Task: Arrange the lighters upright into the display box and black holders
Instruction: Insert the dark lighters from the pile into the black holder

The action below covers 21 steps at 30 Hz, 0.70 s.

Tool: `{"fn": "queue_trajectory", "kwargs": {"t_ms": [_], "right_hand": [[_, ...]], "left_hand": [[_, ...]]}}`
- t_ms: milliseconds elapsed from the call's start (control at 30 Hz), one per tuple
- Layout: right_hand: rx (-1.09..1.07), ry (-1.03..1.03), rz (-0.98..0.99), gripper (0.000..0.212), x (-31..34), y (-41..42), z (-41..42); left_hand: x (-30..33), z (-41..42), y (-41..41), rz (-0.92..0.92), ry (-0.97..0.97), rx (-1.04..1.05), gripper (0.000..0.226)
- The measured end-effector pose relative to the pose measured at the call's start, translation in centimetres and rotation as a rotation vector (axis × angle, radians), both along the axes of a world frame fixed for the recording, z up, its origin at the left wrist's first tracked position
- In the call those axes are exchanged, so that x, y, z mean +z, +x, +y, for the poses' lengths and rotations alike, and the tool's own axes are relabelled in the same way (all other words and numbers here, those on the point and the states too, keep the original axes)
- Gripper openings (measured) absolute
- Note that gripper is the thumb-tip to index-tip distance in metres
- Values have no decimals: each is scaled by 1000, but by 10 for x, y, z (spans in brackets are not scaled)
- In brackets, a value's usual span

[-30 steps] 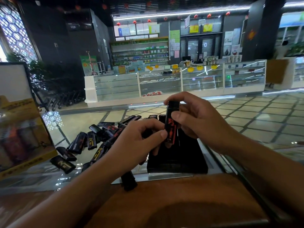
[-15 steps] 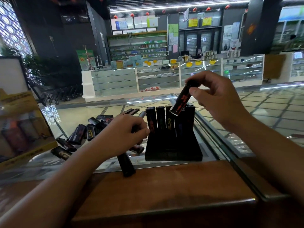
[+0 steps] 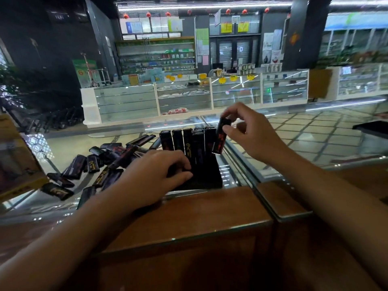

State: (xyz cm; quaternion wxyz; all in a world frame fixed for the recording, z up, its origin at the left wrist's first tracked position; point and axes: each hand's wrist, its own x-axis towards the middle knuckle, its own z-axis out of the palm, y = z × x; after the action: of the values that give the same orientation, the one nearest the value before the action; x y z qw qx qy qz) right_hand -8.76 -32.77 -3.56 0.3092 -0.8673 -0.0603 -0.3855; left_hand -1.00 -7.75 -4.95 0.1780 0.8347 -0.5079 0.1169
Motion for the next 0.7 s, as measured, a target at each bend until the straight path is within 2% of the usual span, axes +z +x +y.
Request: {"fn": "queue_trajectory", "kwargs": {"t_ms": [67, 300, 433, 500, 567, 700], "right_hand": [[2, -35, 19, 17, -3, 3, 2], [-44, -258, 64, 21, -8, 14, 5], [-7, -264, 71, 19, -7, 17, 4], [-5, -239, 70, 18, -7, 18, 4], [-14, -218, 43, 21, -8, 17, 6], [65, 6, -21, 40, -2, 10, 15]], "left_hand": [[-2, -5, -5, -17, 40, -37, 29], [-8, -3, 0, -61, 51, -88, 32], [-7, -3, 2, -28, 22, -115, 30], [-6, -1, 2, 16, -48, -125, 23], [-2, 0, 3, 119, -166, -110, 10], [6, 5, 6, 704, -377, -108, 35]]}}
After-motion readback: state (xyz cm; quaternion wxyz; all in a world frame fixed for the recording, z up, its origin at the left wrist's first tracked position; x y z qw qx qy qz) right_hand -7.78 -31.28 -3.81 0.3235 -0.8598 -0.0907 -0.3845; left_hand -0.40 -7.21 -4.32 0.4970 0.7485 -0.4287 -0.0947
